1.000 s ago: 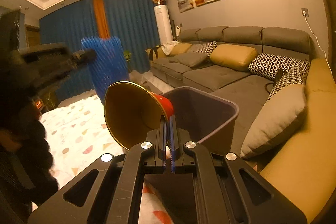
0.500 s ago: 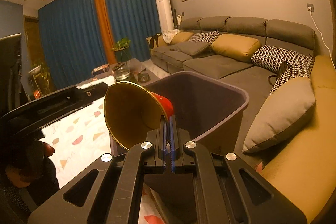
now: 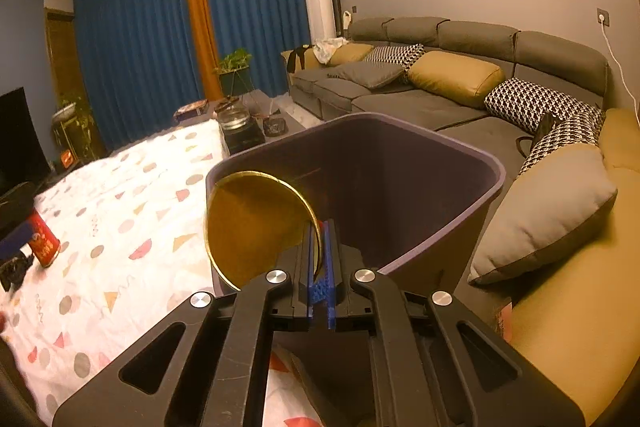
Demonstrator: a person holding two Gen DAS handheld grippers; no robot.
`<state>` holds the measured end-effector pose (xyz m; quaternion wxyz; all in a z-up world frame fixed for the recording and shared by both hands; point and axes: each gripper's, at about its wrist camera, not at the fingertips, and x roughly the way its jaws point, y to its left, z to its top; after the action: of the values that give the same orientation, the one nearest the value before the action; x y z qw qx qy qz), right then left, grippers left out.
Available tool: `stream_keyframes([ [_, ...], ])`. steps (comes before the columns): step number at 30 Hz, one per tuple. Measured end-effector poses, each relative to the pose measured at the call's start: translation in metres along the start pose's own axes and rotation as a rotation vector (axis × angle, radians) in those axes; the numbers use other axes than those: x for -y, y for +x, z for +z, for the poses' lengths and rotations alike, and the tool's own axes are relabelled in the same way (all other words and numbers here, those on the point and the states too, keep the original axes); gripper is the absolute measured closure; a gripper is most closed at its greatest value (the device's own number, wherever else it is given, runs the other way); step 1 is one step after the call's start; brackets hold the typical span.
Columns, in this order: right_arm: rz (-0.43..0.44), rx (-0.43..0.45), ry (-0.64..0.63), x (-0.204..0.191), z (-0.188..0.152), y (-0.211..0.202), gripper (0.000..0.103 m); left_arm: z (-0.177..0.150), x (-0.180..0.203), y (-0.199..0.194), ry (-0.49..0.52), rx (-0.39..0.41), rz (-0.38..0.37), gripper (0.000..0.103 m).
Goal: Collect trash
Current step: 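Move both open tools back over the black bag and red can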
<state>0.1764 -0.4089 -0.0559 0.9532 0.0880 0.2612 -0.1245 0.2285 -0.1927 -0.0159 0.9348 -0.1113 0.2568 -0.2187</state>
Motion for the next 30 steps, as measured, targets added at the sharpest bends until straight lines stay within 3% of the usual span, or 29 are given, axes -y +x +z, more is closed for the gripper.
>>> stream_keyframes([
  [2, -0.003, -0.006, -0.005, -0.003, -0.001, 0.0, 0.09, -0.002, -0.018, -0.022, -0.042, 0.019, 0.013, 0.006],
  [4, -0.01, -0.005, 0.001, -0.004, -0.001, -0.001, 0.065, -0.004, -0.032, -0.038, -0.067, 0.035, 0.035, 0.006],
  [5, -0.01, 0.0, 0.005, -0.004, -0.001, -0.002, 0.06, -0.006, -0.043, -0.048, -0.077, 0.045, 0.062, 0.006],
  [8, -0.018, 0.017, 0.006, -0.008, -0.001, -0.009, 0.054, -0.007, -0.068, -0.066, -0.094, 0.055, 0.14, 0.006],
  [15, 0.006, 0.073, -0.002, -0.032, 0.0, -0.036, 0.03, -0.008, -0.119, -0.103, -0.1, 0.061, 0.275, 0.006],
  [22, 0.117, 0.104, -0.052, -0.088, 0.001, -0.058, 0.019, -0.008, -0.17, -0.136, -0.124, 0.083, 0.406, 0.006],
  [30, 0.258, 0.099, -0.147, -0.167, -0.004, -0.067, 0.018, -0.001, -0.215, -0.172, -0.152, 0.128, 0.517, 0.006],
])
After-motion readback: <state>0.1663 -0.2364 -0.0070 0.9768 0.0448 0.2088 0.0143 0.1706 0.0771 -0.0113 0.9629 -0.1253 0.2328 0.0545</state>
